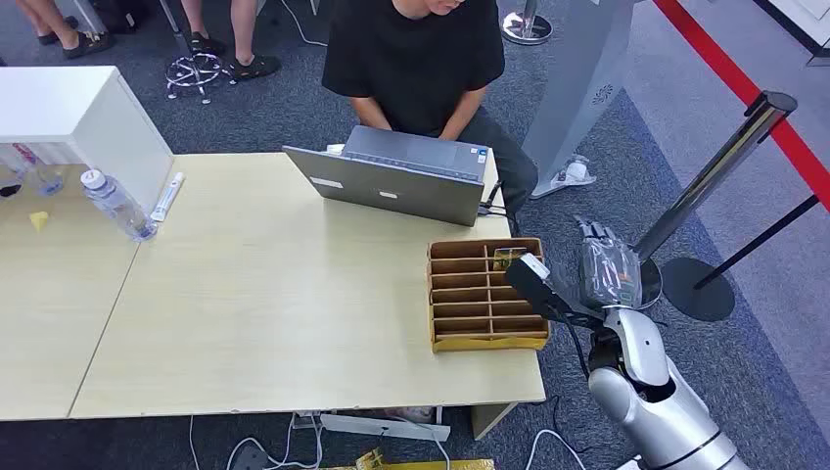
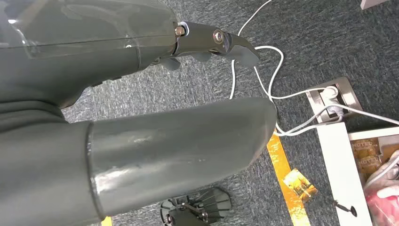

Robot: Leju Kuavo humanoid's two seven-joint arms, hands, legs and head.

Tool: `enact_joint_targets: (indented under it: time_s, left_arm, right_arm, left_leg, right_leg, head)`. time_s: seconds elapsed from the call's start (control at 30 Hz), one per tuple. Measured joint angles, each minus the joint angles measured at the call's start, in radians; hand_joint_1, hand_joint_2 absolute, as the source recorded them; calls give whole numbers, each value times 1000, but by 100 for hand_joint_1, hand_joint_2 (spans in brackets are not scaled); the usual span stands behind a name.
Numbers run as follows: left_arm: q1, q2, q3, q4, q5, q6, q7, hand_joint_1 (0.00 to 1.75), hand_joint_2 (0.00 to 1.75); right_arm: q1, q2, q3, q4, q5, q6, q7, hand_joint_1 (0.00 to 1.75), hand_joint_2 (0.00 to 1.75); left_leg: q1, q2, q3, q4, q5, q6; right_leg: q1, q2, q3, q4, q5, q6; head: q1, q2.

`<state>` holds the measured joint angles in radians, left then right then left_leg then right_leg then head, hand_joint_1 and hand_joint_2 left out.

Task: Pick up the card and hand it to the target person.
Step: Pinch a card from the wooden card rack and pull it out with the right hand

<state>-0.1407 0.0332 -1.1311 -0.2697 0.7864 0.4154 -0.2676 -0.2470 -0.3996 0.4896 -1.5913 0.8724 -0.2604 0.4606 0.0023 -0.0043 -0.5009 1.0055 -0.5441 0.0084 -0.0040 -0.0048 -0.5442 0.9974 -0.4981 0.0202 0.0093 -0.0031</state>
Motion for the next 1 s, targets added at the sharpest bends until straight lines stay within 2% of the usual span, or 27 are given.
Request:
enact_joint_targets:
  time_s: [0.13,0.3,1.0]
  left_arm:
    - [0,0,0,0,-1,0,0,0,0]
    - [0,0,0,0,-1,0,0,0,0]
    - [-1,0,0,0,-6,-2,4,0,0]
  right_arm:
    - [-8,4,9,10,0,2,0,82,175]
    - [-20,11,23,24,0,9,-1,86,175]
    - [-55,35,67,68,1,36,-7,75,175]
  left_leg:
    - [0,0,0,0,0,0]
    - [0,0,0,0,0,0]
    - [0,0,0,0,0,0]
  right_leg:
    - [0,0,0,0,0,0]
    - [0,0,0,0,0,0]
    - [0,0,0,0,0,0]
  head:
    - [0,0]
    - [0,0]
    - [0,0]
